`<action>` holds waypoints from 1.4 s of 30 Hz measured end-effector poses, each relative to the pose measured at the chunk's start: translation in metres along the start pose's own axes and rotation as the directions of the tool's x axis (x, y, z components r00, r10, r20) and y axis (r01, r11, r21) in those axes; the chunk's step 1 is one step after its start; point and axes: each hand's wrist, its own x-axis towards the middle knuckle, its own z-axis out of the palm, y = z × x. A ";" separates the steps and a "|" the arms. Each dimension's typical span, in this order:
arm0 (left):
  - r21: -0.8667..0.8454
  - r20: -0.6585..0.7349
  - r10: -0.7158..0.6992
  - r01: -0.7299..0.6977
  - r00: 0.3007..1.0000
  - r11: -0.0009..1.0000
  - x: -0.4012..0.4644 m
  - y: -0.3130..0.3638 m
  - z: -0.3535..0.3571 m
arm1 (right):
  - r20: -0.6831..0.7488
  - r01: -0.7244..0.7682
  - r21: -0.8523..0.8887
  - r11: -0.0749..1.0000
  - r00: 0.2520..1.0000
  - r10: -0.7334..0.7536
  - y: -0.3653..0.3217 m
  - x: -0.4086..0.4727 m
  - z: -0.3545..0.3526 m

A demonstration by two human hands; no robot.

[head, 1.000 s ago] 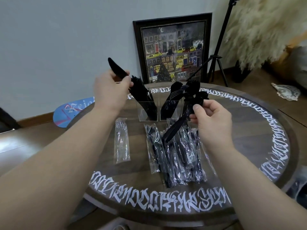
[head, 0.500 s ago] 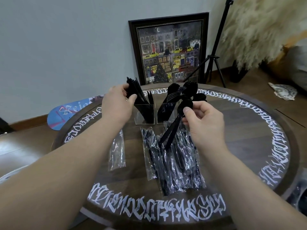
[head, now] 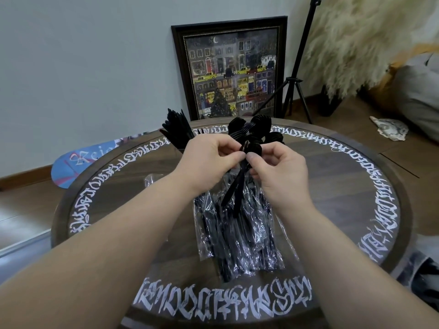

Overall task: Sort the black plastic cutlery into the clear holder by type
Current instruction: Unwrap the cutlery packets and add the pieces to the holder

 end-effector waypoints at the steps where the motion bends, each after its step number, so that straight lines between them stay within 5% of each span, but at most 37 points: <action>1: -0.023 -0.013 -0.016 0.016 1.000 1.000 0.000 0.001 -0.001 | -0.018 -0.001 0.002 1.000 1.000 0.001 0.000 0.001 -0.001; 4: -0.052 -0.128 -0.060 0.054 0.990 0.997 0.008 0.001 -0.010 | -0.125 0.009 0.027 1.000 0.992 -0.005 0.000 0.005 -0.008; 7: 0.017 -0.354 0.013 -0.007 0.935 1.000 0.026 0.002 -0.027 | -0.219 0.038 0.001 0.999 0.975 -0.036 -0.001 0.009 -0.016; 10: 0.140 -0.422 0.093 -0.037 0.902 0.989 0.039 0.009 -0.032 | -0.237 0.046 0.013 0.999 0.971 -0.042 -0.001 0.011 -0.019; 18: 0.333 -0.271 0.055 0.040 0.961 0.942 0.040 -0.004 -0.012 | -0.248 0.028 0.009 1.000 0.968 -0.025 0.002 0.014 -0.024; 26: 0.679 -0.053 0.030 0.014 0.998 0.734 0.034 0.001 -0.003 | -0.300 0.101 -0.148 0.984 0.943 -0.142 0.007 0.019 -0.033; 29: 0.647 -0.050 0.137 -0.072 0.989 0.759 0.026 -0.004 0.003 | -0.338 0.191 -0.189 0.963 0.908 -0.246 0.004 0.018 -0.038; 34: 0.644 0.164 0.236 -0.285 0.958 0.710 0.013 -0.016 0.028 | -0.426 0.316 -0.226 0.921 0.819 -0.385 -0.005 0.023 -0.052; 42: 0.702 0.203 0.161 -0.258 0.966 0.663 0.011 -0.027 0.050 | -0.390 0.379 -0.403 0.833 0.752 -0.531 -0.003 0.032 -0.063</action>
